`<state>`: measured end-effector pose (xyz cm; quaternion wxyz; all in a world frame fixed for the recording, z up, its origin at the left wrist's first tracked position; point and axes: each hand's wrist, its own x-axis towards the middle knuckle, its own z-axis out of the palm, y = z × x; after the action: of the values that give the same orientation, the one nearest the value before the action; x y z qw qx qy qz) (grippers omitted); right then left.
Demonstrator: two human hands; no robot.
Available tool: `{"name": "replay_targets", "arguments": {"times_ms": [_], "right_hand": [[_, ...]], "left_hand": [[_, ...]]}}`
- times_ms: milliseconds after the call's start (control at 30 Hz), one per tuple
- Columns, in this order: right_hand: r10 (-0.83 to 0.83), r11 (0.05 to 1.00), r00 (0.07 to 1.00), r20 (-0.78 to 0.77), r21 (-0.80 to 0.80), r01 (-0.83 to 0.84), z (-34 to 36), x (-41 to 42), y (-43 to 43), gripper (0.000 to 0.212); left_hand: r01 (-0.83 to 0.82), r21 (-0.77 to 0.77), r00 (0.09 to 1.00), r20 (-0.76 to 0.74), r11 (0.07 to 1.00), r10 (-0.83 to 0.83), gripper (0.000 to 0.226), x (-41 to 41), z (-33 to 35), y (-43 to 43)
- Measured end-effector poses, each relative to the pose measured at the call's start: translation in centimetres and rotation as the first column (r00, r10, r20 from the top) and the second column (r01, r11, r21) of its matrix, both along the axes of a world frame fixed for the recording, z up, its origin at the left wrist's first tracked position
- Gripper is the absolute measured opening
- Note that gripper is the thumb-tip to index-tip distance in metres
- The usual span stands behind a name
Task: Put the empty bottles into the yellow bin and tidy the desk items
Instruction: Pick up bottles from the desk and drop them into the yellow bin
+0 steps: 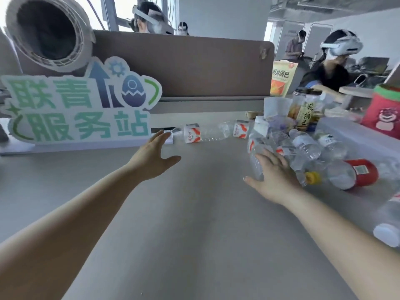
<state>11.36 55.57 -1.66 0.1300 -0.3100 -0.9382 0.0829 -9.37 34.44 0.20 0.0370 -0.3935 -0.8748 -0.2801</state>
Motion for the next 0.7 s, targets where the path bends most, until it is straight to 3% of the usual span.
{"name": "replay_targets", "arguments": {"times_ms": [233, 433, 600, 700], "right_hand": [[0.066, 0.994, 0.991, -0.117, 0.097, -0.054, -0.3, -0.8, 1.2, 0.058], [0.094, 0.993, 0.972, -0.216, 0.092, -0.075, -0.9, -1.6, 2.4, 0.057], [0.123, 0.989, 0.97, -0.209, 0.108, -0.102, -1.2, -1.8, 3.4, 0.061], [0.131, 0.989, 0.97, -0.206, 0.091, -0.114, -1.3, -1.8, 3.7, 0.065]], "left_hand": [[-0.039, -0.019, 0.999, -0.038, 0.999, 0.038, 0.075, -4.2, -0.3, 4.1], [-0.101, -0.136, 0.992, -0.084, 0.985, 0.09, 0.083, -7.8, -0.9, 8.4], [-0.103, -0.283, 0.991, -0.114, 0.954, 0.073, 0.086, -9.6, -1.5, 10.5], [-0.146, -0.273, 0.98, -0.173, 0.951, 0.101, 0.08, -9.6, -1.7, 11.0]]}}
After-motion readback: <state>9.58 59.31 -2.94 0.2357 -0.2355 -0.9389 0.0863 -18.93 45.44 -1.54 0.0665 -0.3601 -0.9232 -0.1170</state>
